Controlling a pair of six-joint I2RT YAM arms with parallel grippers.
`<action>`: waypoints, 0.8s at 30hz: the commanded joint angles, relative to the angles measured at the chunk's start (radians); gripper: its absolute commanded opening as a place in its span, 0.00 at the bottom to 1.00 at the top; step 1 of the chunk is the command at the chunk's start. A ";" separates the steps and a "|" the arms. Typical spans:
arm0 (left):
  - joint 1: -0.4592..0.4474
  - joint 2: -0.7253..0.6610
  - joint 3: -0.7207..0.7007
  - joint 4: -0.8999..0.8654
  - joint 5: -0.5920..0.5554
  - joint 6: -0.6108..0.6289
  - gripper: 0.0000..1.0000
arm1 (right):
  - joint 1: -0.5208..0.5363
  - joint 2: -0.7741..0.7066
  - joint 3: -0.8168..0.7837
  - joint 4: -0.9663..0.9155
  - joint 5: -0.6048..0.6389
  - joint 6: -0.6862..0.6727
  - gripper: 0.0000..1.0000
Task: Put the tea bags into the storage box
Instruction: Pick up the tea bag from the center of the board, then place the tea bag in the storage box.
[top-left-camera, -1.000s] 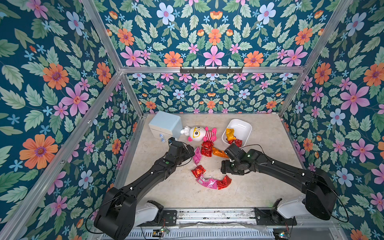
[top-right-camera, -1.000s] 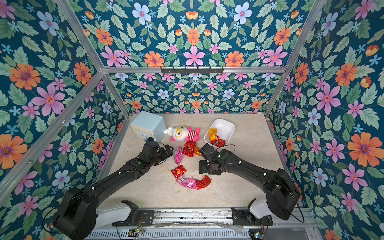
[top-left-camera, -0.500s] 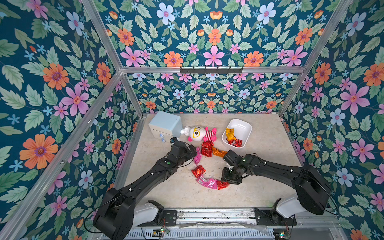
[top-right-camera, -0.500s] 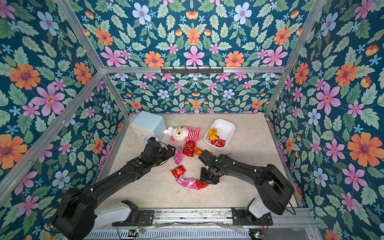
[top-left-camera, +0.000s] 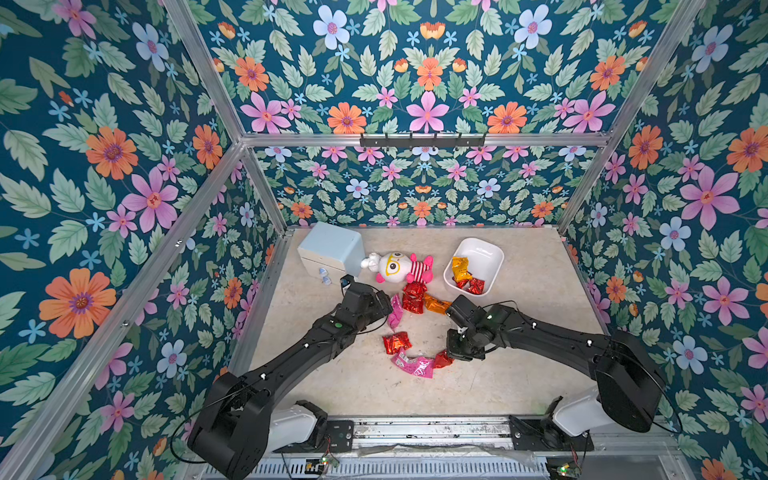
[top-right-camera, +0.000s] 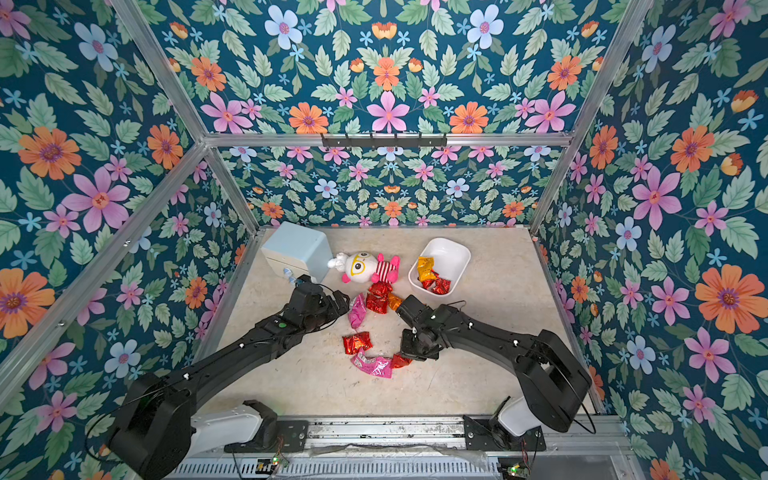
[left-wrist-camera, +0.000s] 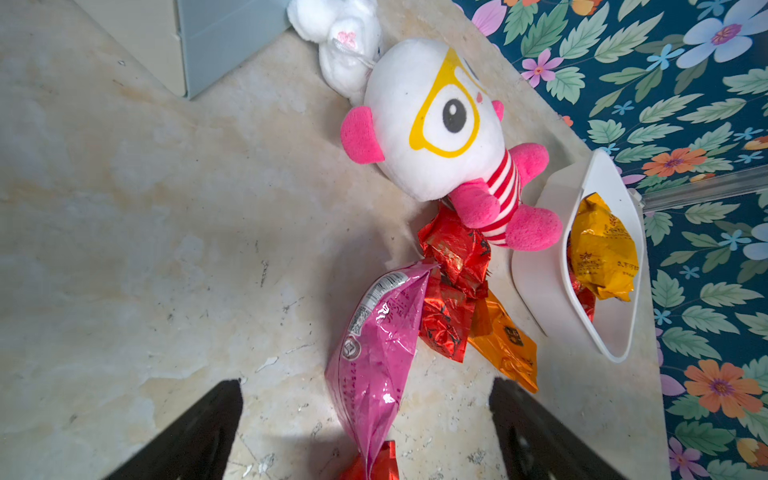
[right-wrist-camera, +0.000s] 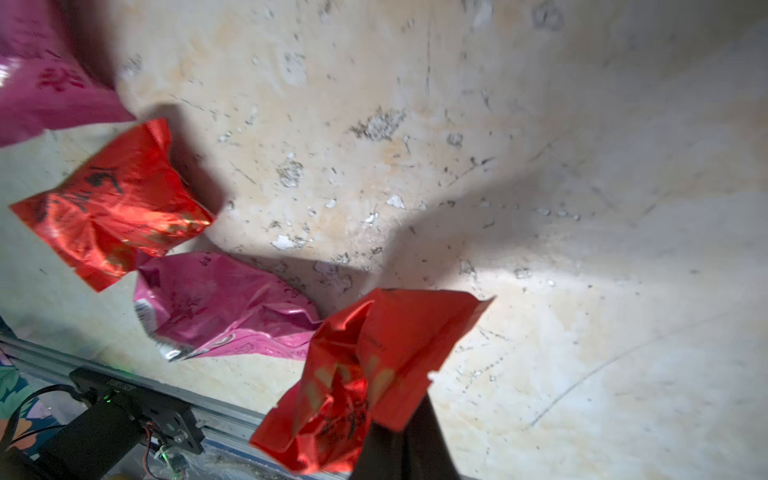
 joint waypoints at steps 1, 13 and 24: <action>-0.001 0.025 0.017 0.039 0.007 0.004 0.99 | -0.035 -0.036 0.055 -0.087 0.107 -0.062 0.00; -0.031 0.107 0.063 0.071 0.056 0.018 0.99 | -0.444 0.051 0.371 0.045 0.144 -0.280 0.00; -0.054 0.075 0.021 0.054 0.038 0.014 0.99 | -0.538 0.471 0.772 0.085 0.193 -0.361 0.00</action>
